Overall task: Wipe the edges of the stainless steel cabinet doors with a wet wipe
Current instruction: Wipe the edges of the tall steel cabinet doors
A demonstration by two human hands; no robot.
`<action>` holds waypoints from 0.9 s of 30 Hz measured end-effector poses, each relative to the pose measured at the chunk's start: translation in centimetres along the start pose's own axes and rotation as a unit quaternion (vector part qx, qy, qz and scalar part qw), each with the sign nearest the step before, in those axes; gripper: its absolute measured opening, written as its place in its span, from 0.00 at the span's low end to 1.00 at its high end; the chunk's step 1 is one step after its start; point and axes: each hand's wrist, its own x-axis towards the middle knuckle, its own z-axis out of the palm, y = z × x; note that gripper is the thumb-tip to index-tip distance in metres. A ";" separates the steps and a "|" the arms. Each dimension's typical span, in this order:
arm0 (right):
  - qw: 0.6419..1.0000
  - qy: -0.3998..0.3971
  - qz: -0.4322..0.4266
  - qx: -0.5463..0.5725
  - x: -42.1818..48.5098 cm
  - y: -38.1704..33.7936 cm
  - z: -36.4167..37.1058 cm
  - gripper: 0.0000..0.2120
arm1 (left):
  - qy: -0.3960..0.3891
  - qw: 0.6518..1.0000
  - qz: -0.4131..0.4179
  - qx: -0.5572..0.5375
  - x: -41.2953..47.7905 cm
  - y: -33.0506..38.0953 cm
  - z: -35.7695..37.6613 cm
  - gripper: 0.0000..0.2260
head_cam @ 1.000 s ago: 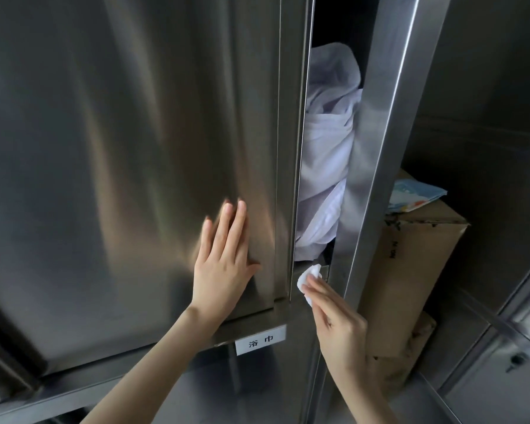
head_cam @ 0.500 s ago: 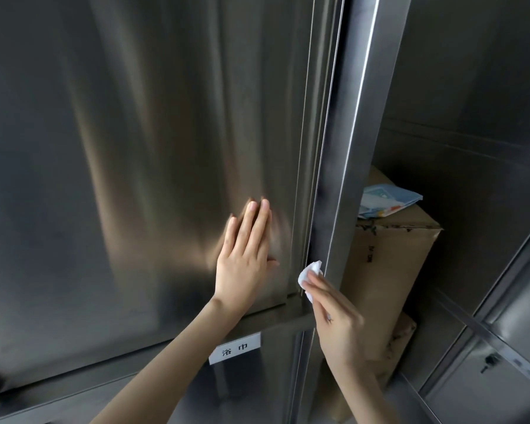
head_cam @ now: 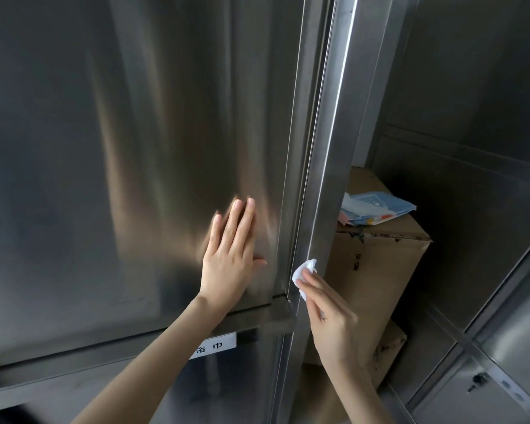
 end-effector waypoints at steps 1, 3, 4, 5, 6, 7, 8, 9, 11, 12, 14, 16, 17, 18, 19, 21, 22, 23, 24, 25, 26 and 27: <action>1.000 -0.006 -0.004 0.006 0.1 0.0 -0.1 0.17 | 0.001 1.000 -0.003 -0.009 0.0 0.0 -0.3 0.43; 1.000 -0.020 -0.014 0.019 0.4 0.0 -0.3 0.17 | 0.006 0.999 0.000 -0.043 0.0 -0.4 -1.1 0.40; 0.999 -0.027 -0.019 0.028 0.5 -0.1 -0.4 0.16 | 0.007 0.998 0.005 -0.059 -0.1 -0.7 -1.5 0.37; 0.998 -0.034 -0.025 0.036 0.8 -0.2 -0.4 0.14 | 0.005 0.997 0.011 -0.071 -0.4 -1.0 -1.9 0.34; 0.998 -0.042 -0.032 0.043 1.0 -0.3 -0.4 0.11 | -0.001 0.997 0.012 -0.082 -0.9 -1.3 -2.3 0.32; 0.997 -0.052 -0.039 0.047 1.2 -0.5 -0.3 0.10 | -0.011 0.996 0.005 -0.092 -1.7 -1.6 -2.8 0.31; 0.995 -0.064 -0.047 0.054 1.3 -0.8 -0.1 0.10 | -0.022 0.995 -0.008 -0.101 -2.7 -1.9 -3.1 0.29; 0.994 -0.076 -0.057 0.061 1.3 -1.2 0.0 0.10 | -0.036 0.993 -0.026 -0.108 -4.0 -2.2 -3.5 0.29; 0.990 -0.096 -0.076 0.076 1.2 -2.0 0.5 0.13 | -0.066 0.990 -0.059 -0.114 -6.6 -3.0 -4.1 0.27; 0.988 -0.102 -0.082 0.085 1.1 -2.6 0.8 0.15 | -0.081 0.988 -0.071 -0.112 -8.0 -3.5 -4.5 0.26; 0.985 -0.104 -0.093 0.104 0.8 -4.0 1.5 0.14 | -0.104 0.985 -0.091 -0.106 -10.3 -4.6 -5.5 0.26; 0.981 -0.106 -0.102 0.128 0.1 -5.9 2.3 0.10 | -0.117 0.981 -0.117 -0.105 -12.3 -5.9 -7.0 0.25; 0.978 -0.109 -0.099 0.145 -0.4 -6.9 2.8 0.10 | -0.123 0.978 -0.131 -0.108 -13.2 -6.6 -7.9 0.26; 0.975 -0.114 -0.092 0.165 -1.0 -8.0 3.3 0.10 | -0.133 0.974 -0.144 -0.113 -14.2 -7.3 -8.8 0.28; 0.972 -0.119 -0.083 0.183 -1.6 -9.1 3.8 0.11 | -0.144 0.970 -0.154 -0.117 -15.2 -7.9 -9.8 0.30; 0.967 -0.131 -0.083 0.204 -2.9 -12.0 4.7 0.10 | -0.163 0.964 -0.170 -0.121 -17.7 -9.6 -12.0 0.31; 0.964 -0.134 -0.090 0.210 -3.6 -13.6 5.1 0.09 | -0.171 0.962 -0.176 -0.121 -19.0 -10.6 -13.2 0.31; 0.962 -0.135 -0.095 0.216 -4.3 -15.3 5.5 0.09 | -0.177 0.960 -0.181 -0.121 -20.4 -11.7 -14.4 0.31; 0.960 -0.137 -0.095 0.224 -5.2 -17.0 5.9 0.10 | -0.184 0.958 -0.184 -0.120 -22.0 -12.8 -15.6 0.30; 0.958 -0.138 -0.094 0.232 -6.1 -18.8 6.3 0.10 | -0.195 0.956 -0.185 -0.118 -23.6 -13.9 -16.8 0.30; 0.957 -0.139 -0.090 0.239 -7.1 -20.6 6.6 0.09 | -0.208 0.953 -0.188 -0.115 -25.3 -15.0 -18.2 0.29; 0.956 -0.140 -0.082 0.243 -8.3 -22.5 6.8 0.09 | -0.219 0.951 -0.190 -0.108 -27.1 -16.2 -19.6 0.29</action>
